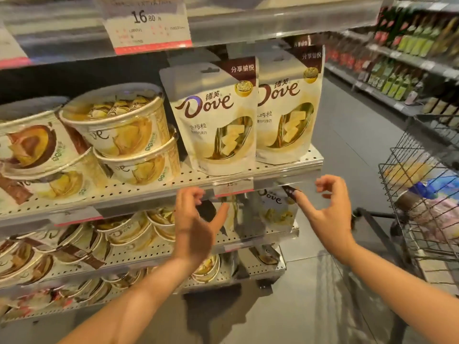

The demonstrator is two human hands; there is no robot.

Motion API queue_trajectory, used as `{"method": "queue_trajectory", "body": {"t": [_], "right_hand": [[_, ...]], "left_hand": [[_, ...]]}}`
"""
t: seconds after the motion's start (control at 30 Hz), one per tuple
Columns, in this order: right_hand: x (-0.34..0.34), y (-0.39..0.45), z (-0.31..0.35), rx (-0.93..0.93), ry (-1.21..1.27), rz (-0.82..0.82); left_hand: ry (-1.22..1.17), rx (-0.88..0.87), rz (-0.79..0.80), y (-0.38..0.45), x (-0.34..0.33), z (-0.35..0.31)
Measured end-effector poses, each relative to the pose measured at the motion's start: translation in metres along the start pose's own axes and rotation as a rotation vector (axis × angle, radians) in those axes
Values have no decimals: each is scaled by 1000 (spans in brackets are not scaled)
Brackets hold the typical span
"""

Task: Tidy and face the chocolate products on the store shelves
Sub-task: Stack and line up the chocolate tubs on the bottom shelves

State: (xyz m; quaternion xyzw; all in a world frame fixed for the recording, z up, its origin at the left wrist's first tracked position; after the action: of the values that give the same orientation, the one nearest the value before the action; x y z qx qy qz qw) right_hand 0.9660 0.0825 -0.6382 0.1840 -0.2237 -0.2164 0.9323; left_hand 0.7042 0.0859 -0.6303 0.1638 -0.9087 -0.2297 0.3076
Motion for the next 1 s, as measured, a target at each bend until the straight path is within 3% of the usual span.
{"method": "queue_trajectory", "body": {"t": [0.13, 0.3, 0.37, 0.53, 0.77, 1.0], "right_hand": [[-33, -25, -70, -159, 20, 23], [-79, -16, -130, -293, 192, 25], [-90, -15, -142, -308, 265, 36], [-100, -15, -157, -341, 410, 77], [-104, 11, -176, -433, 320, 264], [-97, 34, -190, -485, 343, 491]], "left_hand": [[-41, 195, 173, -28, -46, 64], [-81, 337, 33, -18, -93, 132], [-83, 370, 59, -13, -111, 145], [-164, 391, 122, -14, -137, 152], [-237, 472, 113, -10, -137, 160], [-307, 573, 273, -5, -133, 175]]}}
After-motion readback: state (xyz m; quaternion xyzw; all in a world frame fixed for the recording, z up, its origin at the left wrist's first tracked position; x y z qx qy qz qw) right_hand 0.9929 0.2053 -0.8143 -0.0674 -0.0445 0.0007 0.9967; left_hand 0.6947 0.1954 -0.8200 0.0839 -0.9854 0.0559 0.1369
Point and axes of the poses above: each hand's wrist, its own y-axis towards the middle knuckle, its own x-axis out of the back of the hand, z = x × y, the point moved 5 cm from there along y, towards the middle knuckle, and after that the axes turned 2 degrees about x, right-handed, at the moved point
